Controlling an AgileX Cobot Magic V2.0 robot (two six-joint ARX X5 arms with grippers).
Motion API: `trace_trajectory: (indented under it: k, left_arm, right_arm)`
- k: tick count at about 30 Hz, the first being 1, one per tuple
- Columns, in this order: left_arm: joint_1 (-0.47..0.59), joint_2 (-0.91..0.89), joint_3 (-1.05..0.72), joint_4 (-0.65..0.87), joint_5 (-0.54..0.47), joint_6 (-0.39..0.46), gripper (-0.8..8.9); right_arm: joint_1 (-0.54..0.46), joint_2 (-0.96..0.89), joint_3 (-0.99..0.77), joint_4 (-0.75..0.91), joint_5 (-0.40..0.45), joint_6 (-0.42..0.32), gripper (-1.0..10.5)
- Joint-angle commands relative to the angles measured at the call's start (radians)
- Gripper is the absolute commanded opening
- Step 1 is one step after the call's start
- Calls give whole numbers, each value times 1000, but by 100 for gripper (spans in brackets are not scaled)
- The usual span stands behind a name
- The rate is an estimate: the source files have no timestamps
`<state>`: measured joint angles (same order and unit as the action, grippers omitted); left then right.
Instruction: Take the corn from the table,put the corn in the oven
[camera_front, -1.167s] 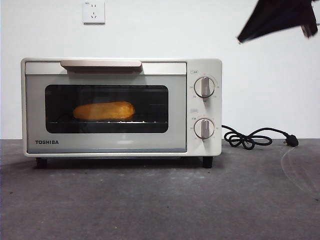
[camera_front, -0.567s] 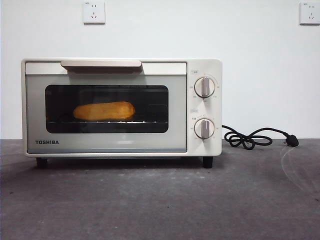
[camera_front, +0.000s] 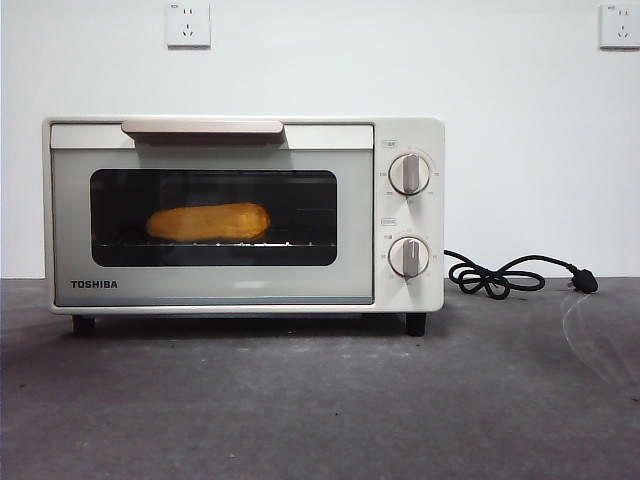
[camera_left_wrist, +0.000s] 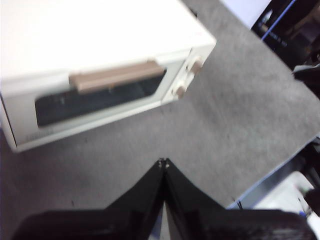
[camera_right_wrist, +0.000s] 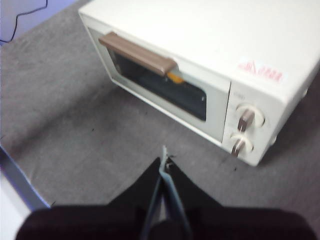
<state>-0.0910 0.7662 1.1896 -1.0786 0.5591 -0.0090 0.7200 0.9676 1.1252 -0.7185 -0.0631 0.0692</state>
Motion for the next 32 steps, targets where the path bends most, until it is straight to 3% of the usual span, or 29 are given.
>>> trace_trajectory:
  k: [1, 15, 20, 27, 32]
  left_arm:
    - [-2, 17, -3, -6, -3, 3, -4]
    - [-5, 220, -3, 94, -38, 3, -4]
    - [-8, 148, -3, 171, -142, 3, -4]
    - [-8, -55, -3, 270, -143, 13, -4]
    - [-8, -166, -3, 451, -144, 13, -4]
  right_arm:
    - [-1, 3, -11, -10, 13, 32, 0]
    - [-1, 4, -11, -13, 57, 32, 0]
    - [-1, 4, -11, -14, 57, 32, 0]
    - [-1, 6, -11, -13, 57, 32, 0]
    - [-1, 5, -11, -14, 57, 32, 0]
